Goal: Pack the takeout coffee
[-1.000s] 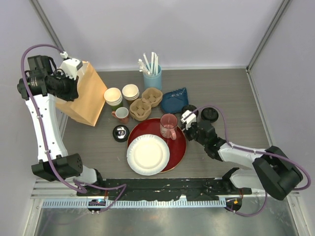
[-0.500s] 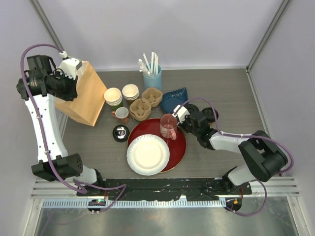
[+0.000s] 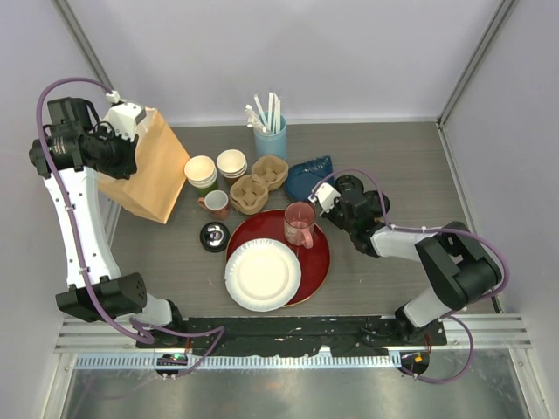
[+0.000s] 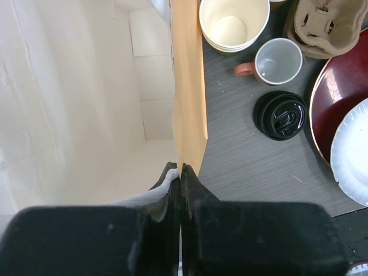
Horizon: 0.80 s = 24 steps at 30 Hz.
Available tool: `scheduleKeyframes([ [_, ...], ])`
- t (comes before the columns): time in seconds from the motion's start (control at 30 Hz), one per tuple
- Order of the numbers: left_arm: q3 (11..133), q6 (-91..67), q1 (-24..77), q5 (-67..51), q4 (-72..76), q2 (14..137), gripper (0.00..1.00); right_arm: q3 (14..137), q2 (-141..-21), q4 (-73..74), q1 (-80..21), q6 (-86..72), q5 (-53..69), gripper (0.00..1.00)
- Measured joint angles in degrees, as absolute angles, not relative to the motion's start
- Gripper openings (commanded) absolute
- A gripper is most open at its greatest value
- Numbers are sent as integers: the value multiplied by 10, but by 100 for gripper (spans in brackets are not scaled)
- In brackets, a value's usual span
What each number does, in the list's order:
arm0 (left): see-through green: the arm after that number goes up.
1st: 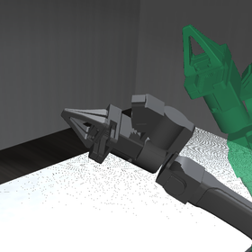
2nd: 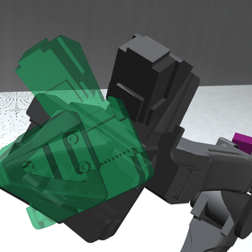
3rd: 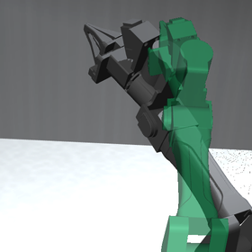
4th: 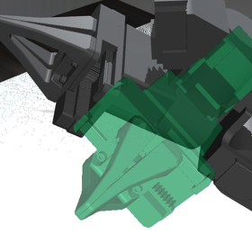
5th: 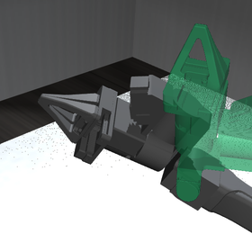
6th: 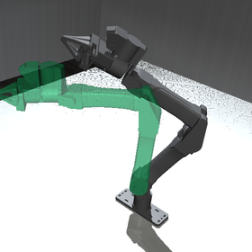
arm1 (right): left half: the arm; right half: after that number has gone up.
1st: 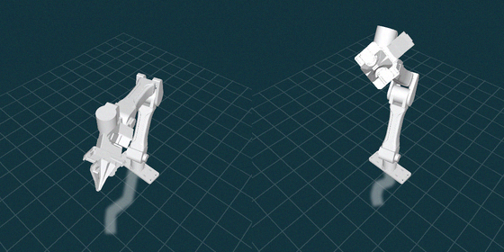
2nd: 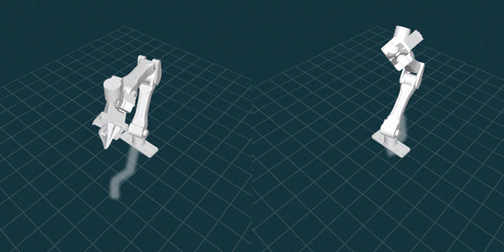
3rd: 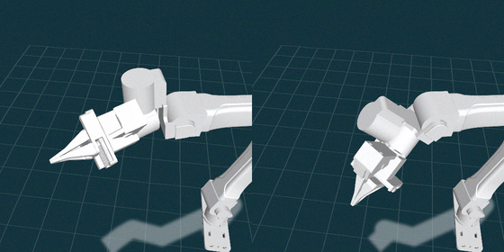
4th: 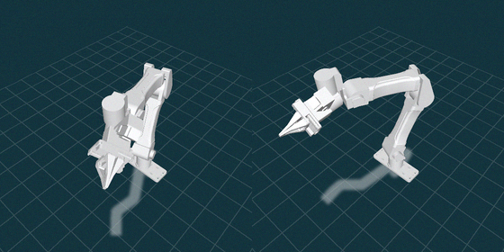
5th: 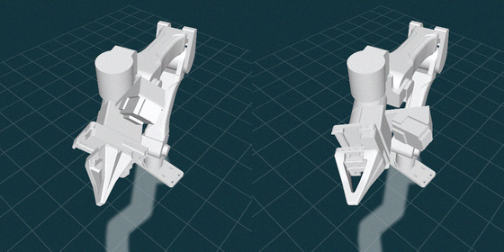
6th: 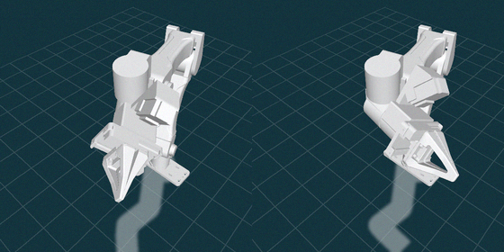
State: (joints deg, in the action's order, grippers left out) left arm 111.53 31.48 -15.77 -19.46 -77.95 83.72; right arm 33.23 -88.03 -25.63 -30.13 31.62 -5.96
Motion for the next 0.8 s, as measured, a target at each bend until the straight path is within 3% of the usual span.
scheduleKeyframes([
  [0.8,1116,320,-158,-189,-780,837,0,354,-968,-293,-171,370,-26,1],
])
